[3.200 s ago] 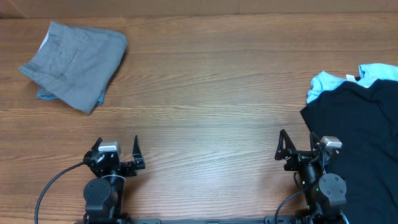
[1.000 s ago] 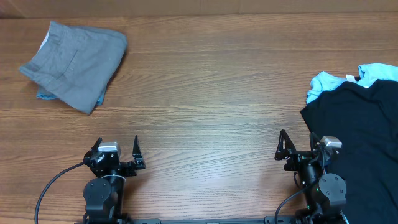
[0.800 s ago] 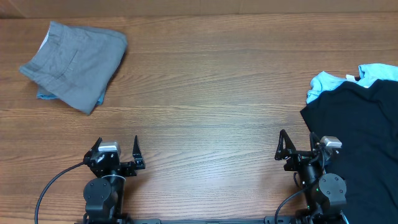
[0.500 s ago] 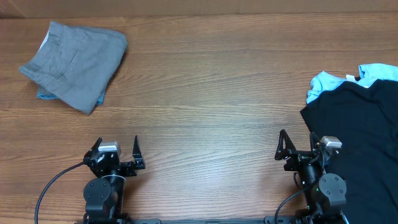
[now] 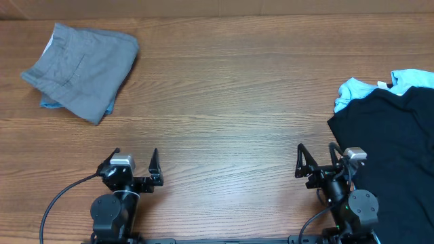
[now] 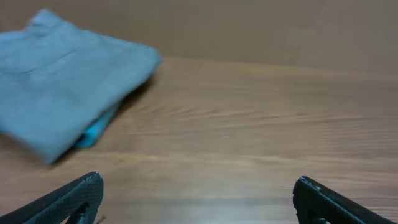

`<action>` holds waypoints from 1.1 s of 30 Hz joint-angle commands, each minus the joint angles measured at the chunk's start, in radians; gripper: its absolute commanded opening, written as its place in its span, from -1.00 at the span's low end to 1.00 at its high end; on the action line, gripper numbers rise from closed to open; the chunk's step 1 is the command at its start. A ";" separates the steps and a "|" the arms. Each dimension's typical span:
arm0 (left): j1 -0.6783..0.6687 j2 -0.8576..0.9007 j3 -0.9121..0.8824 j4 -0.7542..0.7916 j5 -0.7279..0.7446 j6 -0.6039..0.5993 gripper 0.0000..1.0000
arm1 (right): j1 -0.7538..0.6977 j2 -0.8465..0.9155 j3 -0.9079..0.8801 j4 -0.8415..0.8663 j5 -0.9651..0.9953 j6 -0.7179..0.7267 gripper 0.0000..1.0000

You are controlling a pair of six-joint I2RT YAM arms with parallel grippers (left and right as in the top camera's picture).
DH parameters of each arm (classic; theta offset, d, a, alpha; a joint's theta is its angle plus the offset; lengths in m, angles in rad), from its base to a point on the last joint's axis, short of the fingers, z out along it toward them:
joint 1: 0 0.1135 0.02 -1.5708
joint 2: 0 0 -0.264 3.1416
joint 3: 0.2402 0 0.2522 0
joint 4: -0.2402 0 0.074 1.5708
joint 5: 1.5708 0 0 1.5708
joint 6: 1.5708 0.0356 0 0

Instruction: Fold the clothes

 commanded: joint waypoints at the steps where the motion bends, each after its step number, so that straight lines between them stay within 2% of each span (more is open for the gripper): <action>1: -0.007 -0.011 0.009 0.061 0.191 -0.047 1.00 | -0.003 -0.011 0.018 0.065 -0.153 0.001 1.00; 7: -0.007 0.034 0.187 0.037 0.177 -0.032 1.00 | -0.003 0.009 0.167 0.025 -0.172 0.010 1.00; 11: -0.007 0.218 0.387 -0.091 0.154 -0.028 1.00 | -0.003 0.112 0.301 -0.080 -0.171 0.058 1.00; 21: -0.007 0.904 1.022 -0.531 0.153 0.010 1.00 | -0.003 0.619 0.728 -0.391 -0.076 0.058 1.00; 25: -0.007 1.111 1.239 -0.672 0.162 0.010 1.00 | -0.003 0.842 0.896 -0.536 -0.008 0.054 1.00; 30: -0.007 1.262 1.363 -0.752 0.202 0.018 1.00 | -0.003 1.112 1.084 -0.641 -0.068 0.004 1.00; 33: -0.007 1.293 1.371 -0.758 0.251 0.018 1.00 | -0.003 1.224 1.123 -0.648 -0.071 -0.028 1.00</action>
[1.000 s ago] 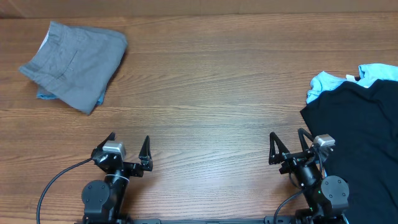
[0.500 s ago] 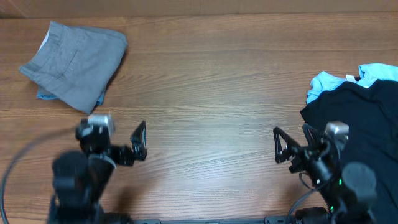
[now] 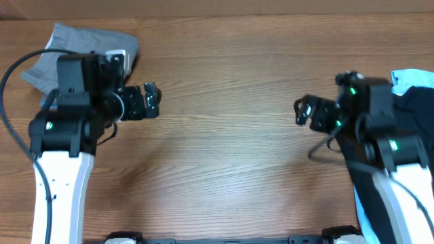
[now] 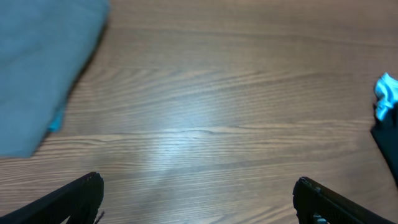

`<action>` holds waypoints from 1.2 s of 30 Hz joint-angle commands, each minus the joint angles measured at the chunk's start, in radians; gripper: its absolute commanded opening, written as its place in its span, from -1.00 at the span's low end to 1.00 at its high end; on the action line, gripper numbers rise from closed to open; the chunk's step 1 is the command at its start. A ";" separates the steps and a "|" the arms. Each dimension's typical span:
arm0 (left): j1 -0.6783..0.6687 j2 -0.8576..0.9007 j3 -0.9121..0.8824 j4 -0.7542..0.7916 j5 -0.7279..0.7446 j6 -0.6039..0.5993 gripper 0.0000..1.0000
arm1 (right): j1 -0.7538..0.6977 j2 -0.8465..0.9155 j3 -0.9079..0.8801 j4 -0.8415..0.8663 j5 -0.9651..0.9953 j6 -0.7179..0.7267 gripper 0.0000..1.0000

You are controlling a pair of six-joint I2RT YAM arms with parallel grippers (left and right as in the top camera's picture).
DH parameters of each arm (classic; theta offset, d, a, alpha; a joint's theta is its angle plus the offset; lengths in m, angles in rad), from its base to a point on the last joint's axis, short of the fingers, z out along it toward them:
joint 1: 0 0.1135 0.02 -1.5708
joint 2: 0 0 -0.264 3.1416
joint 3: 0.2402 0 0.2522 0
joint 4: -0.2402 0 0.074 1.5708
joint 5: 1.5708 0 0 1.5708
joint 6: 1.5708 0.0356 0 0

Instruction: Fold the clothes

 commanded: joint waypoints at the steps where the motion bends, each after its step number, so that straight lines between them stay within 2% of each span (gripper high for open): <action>1: -0.007 0.027 0.034 -0.010 0.075 0.020 1.00 | -0.003 0.101 0.056 -0.002 -0.007 -0.045 1.00; 4: -0.007 0.031 0.034 -0.022 0.080 0.020 1.00 | -0.039 0.185 0.058 0.000 0.079 0.051 1.00; 6: -0.007 0.031 0.034 -0.032 0.080 0.021 1.00 | -0.130 0.256 0.058 -0.008 0.105 0.117 1.00; 11: -0.007 0.031 0.034 -0.053 0.080 0.021 1.00 | -0.359 0.385 0.058 -0.016 -0.018 0.111 1.00; 14: -0.007 0.031 0.034 -0.064 0.080 0.020 1.00 | -0.545 0.463 0.056 -0.041 -0.025 0.112 1.00; 19: -0.007 0.031 0.034 -0.070 0.080 0.021 1.00 | -0.714 0.533 0.055 -0.051 -0.025 0.112 1.00; 28: -0.007 0.031 0.034 -0.071 0.081 0.020 1.00 | -0.793 0.634 0.030 -0.065 0.014 0.119 1.00; 36: -0.007 0.031 0.034 -0.072 0.081 0.020 1.00 | -0.793 0.636 0.003 -0.066 0.039 0.146 0.83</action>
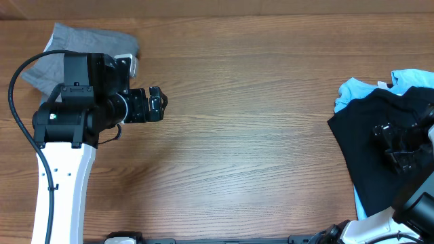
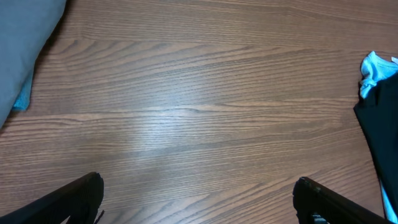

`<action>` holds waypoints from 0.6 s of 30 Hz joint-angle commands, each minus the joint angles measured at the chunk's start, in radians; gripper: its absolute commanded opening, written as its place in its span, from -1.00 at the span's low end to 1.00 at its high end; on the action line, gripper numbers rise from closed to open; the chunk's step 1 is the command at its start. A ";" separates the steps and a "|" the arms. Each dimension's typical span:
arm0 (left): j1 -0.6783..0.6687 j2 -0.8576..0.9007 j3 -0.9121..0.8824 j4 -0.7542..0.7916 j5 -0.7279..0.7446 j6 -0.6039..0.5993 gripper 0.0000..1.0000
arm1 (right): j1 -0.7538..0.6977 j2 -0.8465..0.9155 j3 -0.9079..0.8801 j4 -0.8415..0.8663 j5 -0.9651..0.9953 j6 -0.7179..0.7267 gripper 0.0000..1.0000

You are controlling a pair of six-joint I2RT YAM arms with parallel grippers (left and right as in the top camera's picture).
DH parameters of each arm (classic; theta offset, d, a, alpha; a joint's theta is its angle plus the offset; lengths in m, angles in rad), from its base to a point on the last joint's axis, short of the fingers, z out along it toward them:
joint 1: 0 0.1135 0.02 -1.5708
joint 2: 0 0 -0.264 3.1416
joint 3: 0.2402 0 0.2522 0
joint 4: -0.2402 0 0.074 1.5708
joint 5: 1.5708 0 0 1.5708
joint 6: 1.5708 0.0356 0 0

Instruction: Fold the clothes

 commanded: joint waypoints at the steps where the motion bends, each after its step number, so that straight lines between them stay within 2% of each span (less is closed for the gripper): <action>1: -0.007 -0.002 0.026 -0.002 0.016 0.020 1.00 | -0.002 -0.002 -0.007 -0.013 0.022 0.018 0.82; 6: -0.007 -0.002 0.026 -0.002 0.016 0.020 1.00 | -0.002 -0.002 -0.028 -0.018 0.056 0.042 0.80; 8: -0.007 -0.002 0.026 -0.001 0.016 0.020 1.00 | -0.002 -0.002 -0.038 -0.007 0.044 0.044 0.68; 10: -0.007 -0.002 0.026 0.001 0.015 0.020 1.00 | -0.002 -0.002 -0.041 -0.002 0.017 0.043 0.46; 12: -0.007 -0.002 0.026 0.006 0.015 0.020 1.00 | -0.002 -0.002 -0.040 0.003 -0.024 0.021 0.11; 14: -0.007 -0.002 0.026 0.011 0.015 0.020 1.00 | -0.002 -0.002 -0.032 0.007 -0.085 -0.020 -0.43; 15: -0.007 -0.002 0.026 0.012 0.015 0.020 1.00 | -0.002 -0.005 -0.021 0.002 -0.122 -0.044 -0.56; 18: -0.007 -0.002 0.026 0.013 0.015 0.020 1.00 | -0.002 -0.030 0.023 -0.022 -0.214 -0.110 -0.75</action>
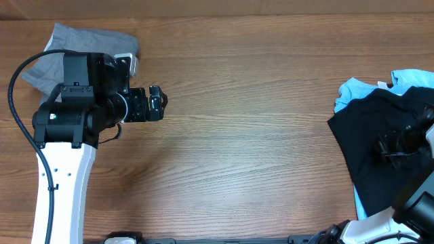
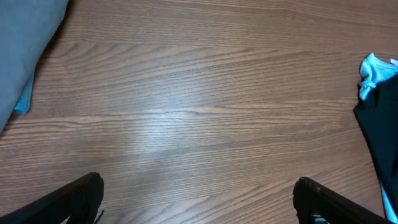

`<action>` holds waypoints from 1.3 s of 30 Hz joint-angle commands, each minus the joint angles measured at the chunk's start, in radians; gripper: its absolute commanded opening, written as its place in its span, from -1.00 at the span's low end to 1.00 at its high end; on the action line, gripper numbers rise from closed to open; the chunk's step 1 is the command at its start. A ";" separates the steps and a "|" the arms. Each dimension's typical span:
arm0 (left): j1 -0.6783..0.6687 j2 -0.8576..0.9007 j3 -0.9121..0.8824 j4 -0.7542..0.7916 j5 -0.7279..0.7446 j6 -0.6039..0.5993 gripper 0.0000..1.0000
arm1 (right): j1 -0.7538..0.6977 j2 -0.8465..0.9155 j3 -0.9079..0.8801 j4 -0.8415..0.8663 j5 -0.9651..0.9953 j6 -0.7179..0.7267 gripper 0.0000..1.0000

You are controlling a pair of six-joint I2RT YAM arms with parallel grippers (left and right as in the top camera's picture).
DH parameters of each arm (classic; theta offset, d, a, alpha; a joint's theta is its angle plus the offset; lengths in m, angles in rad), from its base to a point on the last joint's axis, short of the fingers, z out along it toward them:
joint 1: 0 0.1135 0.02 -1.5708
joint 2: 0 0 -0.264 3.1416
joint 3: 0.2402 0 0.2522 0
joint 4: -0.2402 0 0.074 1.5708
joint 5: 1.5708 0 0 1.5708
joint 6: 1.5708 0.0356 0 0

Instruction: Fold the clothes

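Note:
A black shirt [image 1: 380, 129] lies crumpled at the table's right edge, over a light blue garment [image 1: 363, 87]. My right gripper [image 1: 395, 144] rests down on the black shirt. Its dark fingers blend into the cloth, so how its jaws stand is unclear. A folded grey garment [image 1: 74, 35] lies at the far left, with something blue [image 2: 22, 102] under it. My left gripper [image 1: 156, 103] hovers just right of that pile, open and empty. In the left wrist view its fingertips [image 2: 81, 193] stand wide apart over bare wood, with the black shirt [image 2: 380, 134] at the right border.
The wooden table [image 1: 244, 135] stretches between the two piles. The left arm's white link [image 1: 61, 183] and its cable cross the front left. The right arm's white link [image 1: 407, 210] enters at the front right corner.
The left arm has stayed put. On the black shirt, my right gripper's fingers look closer together than before, and it sits at about the same spot.
Both grippers were open, low at the table's front edge. Then both arms were raised, the left beside the grey pile and the right by the black shirt's left edge. Then the right gripper was spread on the black shirt, where it remains.

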 commanded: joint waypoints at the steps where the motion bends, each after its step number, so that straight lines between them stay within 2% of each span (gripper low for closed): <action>1: -0.007 -0.002 0.026 0.004 0.015 0.020 1.00 | -0.001 -0.043 0.069 -0.022 -0.151 -0.098 -0.80; 4: -0.007 -0.002 0.026 0.004 0.015 0.020 1.00 | 0.000 -0.115 0.128 -0.063 -0.281 -0.196 -0.92; 7: -0.007 -0.002 0.026 0.005 0.016 0.020 1.00 | 0.011 -0.204 0.181 -0.082 -0.406 -0.261 -0.92; 16: -0.007 -0.002 0.026 0.019 0.015 0.020 1.00 | 0.130 -0.428 0.321 -0.036 -0.549 -0.267 -0.92; 19: -0.007 -0.002 0.027 0.027 0.015 0.020 1.00 | 0.235 -0.476 0.337 0.017 -0.616 -0.225 -0.92; 23: -0.007 -0.002 0.034 0.034 0.016 0.020 1.00 | 0.465 -0.508 0.338 0.056 -0.617 -0.154 -0.92; 25: -0.007 -0.003 0.042 0.034 0.015 0.020 1.00 | 0.618 -0.509 0.338 0.070 -0.598 -0.125 -0.92; 27: -0.007 -0.003 0.059 0.040 0.014 0.022 1.00 | 0.869 -0.501 0.338 0.088 -0.495 -0.083 -0.92; 29: -0.007 -0.003 0.070 0.042 0.014 0.026 1.00 | 0.984 -0.501 0.338 0.097 -0.435 -0.082 -0.81; 30: -0.007 -0.002 0.079 0.042 0.014 0.032 1.00 | 1.043 -0.502 0.339 0.100 -0.401 -0.083 -0.65; 31: -0.007 -0.002 0.086 0.042 0.014 0.032 1.00 | 1.081 -0.504 0.342 0.100 -0.365 -0.083 -0.38; 32: -0.007 -0.003 0.095 0.042 0.014 0.032 1.00 | 1.112 -0.509 0.344 0.099 -0.320 -0.083 -0.29; 34: -0.007 -0.002 0.108 0.042 0.015 0.032 1.00 | 1.128 -0.524 0.353 0.089 -0.239 -0.083 0.00; 36: -0.007 -0.002 0.112 0.043 0.026 0.032 1.00 | 1.108 -0.546 0.365 0.076 -0.174 -0.083 0.19; 39: -0.015 0.003 0.112 0.042 0.056 0.032 1.00 | 1.056 -0.586 0.397 0.059 -0.109 -0.083 0.32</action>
